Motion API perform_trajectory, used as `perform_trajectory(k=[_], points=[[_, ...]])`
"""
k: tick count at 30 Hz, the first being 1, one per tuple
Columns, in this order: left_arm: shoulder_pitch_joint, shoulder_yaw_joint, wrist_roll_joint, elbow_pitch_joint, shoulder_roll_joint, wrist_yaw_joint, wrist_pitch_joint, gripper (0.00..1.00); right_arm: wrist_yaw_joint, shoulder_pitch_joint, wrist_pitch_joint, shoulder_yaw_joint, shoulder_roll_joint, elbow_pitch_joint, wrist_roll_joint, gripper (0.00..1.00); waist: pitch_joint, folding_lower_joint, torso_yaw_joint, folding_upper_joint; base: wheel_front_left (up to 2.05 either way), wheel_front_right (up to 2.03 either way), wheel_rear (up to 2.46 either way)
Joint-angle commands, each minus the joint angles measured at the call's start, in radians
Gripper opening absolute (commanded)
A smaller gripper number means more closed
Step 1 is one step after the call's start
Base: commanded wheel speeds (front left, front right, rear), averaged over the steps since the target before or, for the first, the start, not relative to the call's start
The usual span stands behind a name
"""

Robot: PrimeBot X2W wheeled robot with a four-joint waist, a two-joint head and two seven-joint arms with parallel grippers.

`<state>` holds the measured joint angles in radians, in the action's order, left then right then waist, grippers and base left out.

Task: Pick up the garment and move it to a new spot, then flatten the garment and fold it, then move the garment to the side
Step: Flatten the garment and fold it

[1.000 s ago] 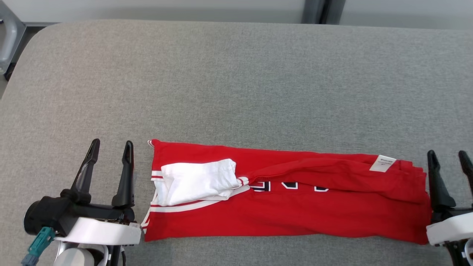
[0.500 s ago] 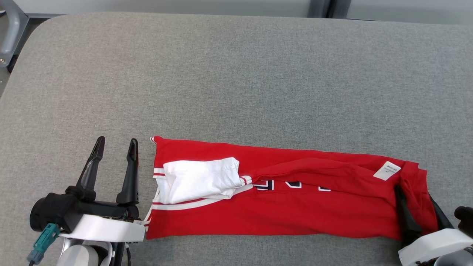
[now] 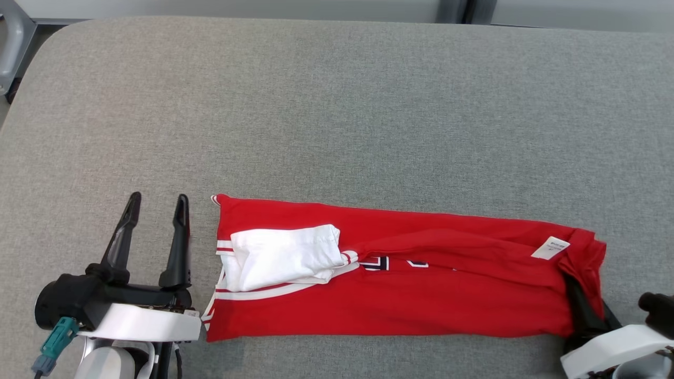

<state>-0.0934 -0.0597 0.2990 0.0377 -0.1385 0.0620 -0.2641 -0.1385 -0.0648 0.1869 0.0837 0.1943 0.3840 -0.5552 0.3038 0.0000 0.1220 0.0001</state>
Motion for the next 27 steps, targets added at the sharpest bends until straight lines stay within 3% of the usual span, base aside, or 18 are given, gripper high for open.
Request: perform_trajectory(k=[1, 10, 14, 19, 27], points=[[-0.014, 0.007, -0.004, -0.003, 0.002, 0.007, -0.001, 1.00, 0.015, 0.021, -0.010, -0.022, 0.032, 0.053, -0.011, 0.00, -0.002, 0.0000, -0.004, -0.0001, 0.00, 0.00, 0.00], [-0.004, 0.013, -0.015, -0.004, 0.009, 0.015, -0.001, 1.00, 0.011, 0.044, 0.014, -0.141, 0.195, 0.009, -0.023, 0.00, -0.007, 0.0000, -0.018, -0.0001, 0.00, 0.00, 0.00], [0.001, 0.022, -0.018, -0.008, 0.010, 0.015, -0.001, 1.00, 0.008, 0.059, -0.001, -0.188, 0.227, -0.033, -0.028, 0.00, -0.007, 0.0000, -0.024, -0.0001, 0.00, 0.00, 0.00], [0.000, 0.020, -0.023, -0.008, 0.015, 0.015, -0.001, 1.00, 0.008, 0.064, -0.035, -0.170, 0.224, -0.105, -0.031, 0.00, -0.011, 0.0000, -0.028, -0.0001, 0.00, 0.00, 0.00], [0.023, 0.013, -0.027, -0.002, 0.023, 0.011, -0.001, 1.00, 0.008, 0.044, -0.146, -0.074, 0.135, -0.344, -0.079, 0.00, -0.040, 0.0000, -0.035, -0.0001, 0.00, 0.00, 0.00]])
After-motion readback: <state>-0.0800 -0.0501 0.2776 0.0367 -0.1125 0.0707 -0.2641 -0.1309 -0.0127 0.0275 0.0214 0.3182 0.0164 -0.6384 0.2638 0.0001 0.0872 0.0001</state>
